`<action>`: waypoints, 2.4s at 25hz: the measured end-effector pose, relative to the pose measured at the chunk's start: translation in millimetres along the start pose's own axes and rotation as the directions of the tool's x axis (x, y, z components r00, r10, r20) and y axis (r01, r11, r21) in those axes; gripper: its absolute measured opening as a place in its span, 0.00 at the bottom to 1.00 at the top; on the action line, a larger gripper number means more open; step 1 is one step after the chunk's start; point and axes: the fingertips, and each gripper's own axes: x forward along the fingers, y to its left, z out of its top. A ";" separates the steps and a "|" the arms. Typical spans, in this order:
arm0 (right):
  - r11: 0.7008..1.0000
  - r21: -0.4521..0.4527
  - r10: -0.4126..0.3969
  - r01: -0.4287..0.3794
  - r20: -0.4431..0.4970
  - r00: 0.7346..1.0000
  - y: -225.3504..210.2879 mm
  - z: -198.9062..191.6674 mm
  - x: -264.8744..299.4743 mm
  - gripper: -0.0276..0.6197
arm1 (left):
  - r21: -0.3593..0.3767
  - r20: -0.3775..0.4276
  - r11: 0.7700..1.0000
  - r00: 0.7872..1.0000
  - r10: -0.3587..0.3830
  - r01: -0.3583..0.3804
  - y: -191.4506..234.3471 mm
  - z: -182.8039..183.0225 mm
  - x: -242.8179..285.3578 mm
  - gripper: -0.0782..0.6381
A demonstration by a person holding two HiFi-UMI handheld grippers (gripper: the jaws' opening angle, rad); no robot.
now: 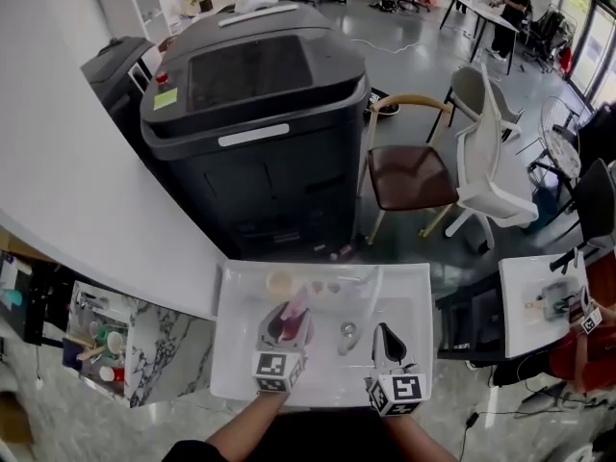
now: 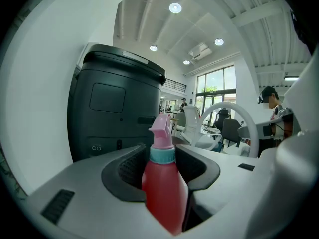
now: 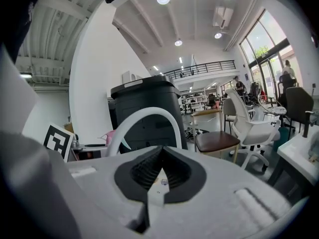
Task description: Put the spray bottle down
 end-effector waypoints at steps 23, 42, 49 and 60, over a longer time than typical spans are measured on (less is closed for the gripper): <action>0.997 0.073 0.002 0.006 -0.115 0.993 -82.1 -32.8 58.7 0.04 | 0.077 -0.030 0.994 0.996 0.084 -0.081 11.4 -39.4 143.5 0.39; 0.998 0.067 0.010 0.002 -0.180 0.984 -80.9 -55.4 62.3 0.04 | 0.100 0.043 0.988 0.993 0.111 -0.115 26.7 -52.8 187.6 0.39; 0.998 0.068 -0.001 0.014 -0.191 0.982 -89.9 -58.9 62.5 0.04 | 0.111 0.055 0.987 0.992 0.114 -0.120 21.1 -58.2 189.1 0.39; 0.974 0.224 0.052 -0.013 -0.171 0.984 -73.3 -52.6 76.4 0.04 | 0.209 -0.090 0.971 0.986 0.141 -0.120 5.6 -77.0 166.3 0.39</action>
